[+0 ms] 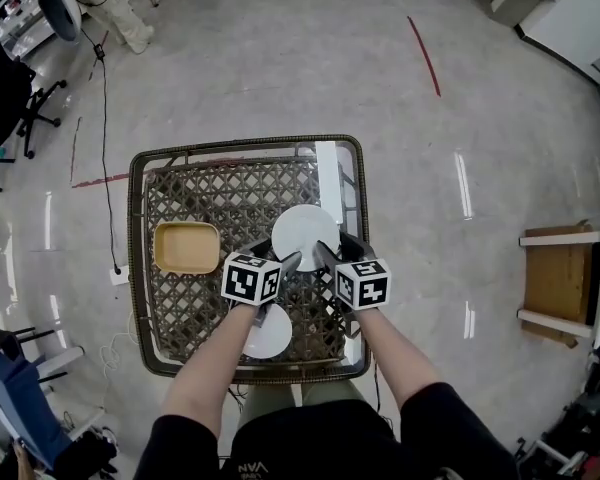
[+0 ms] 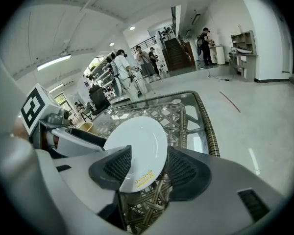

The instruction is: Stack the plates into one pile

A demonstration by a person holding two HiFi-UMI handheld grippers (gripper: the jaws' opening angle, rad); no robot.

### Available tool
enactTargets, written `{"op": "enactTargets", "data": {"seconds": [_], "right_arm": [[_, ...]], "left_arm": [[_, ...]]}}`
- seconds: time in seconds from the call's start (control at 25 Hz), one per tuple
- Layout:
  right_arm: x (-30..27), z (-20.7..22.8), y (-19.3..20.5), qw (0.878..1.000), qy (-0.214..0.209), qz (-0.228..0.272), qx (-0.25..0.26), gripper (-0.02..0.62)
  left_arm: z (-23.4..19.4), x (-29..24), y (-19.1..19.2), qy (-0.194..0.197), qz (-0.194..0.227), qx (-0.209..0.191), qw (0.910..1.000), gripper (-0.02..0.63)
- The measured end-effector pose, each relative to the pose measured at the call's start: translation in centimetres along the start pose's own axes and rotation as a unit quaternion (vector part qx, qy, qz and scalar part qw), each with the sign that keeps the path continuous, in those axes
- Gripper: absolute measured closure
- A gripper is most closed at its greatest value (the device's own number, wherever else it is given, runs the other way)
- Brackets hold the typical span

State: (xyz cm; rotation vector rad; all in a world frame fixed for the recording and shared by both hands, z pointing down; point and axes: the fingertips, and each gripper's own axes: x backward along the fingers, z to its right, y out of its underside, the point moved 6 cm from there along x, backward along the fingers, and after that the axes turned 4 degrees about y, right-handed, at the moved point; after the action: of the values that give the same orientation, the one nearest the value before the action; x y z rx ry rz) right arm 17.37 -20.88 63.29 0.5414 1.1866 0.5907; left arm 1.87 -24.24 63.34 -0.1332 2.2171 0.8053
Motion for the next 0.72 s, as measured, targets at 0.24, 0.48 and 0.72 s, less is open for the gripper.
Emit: {"op": "enactTargets", "data": {"seconds": [0.24,0.48,0.72], "right_arm": [[2.0,-2.0,0.3,1.0,-0.011,0.012,-0.01,0.373],[4.5,-4.3,1.1,0.999,-0.021,0.023,-0.011,0.382],[6.6,-8.7,1.7,0.999,-0.043,0.027,-0.011,0.388]], "left_arm": [[0.8,2.6,0.3,0.005,0.019,0.0,0.9998,0.293],[1.9,6.2,1.5,-0.006,0.049,-0.002,0.9988,0.295],[2.1,10.8,4.2,-0.019,0.073,0.017,0.997,0.295]]}}
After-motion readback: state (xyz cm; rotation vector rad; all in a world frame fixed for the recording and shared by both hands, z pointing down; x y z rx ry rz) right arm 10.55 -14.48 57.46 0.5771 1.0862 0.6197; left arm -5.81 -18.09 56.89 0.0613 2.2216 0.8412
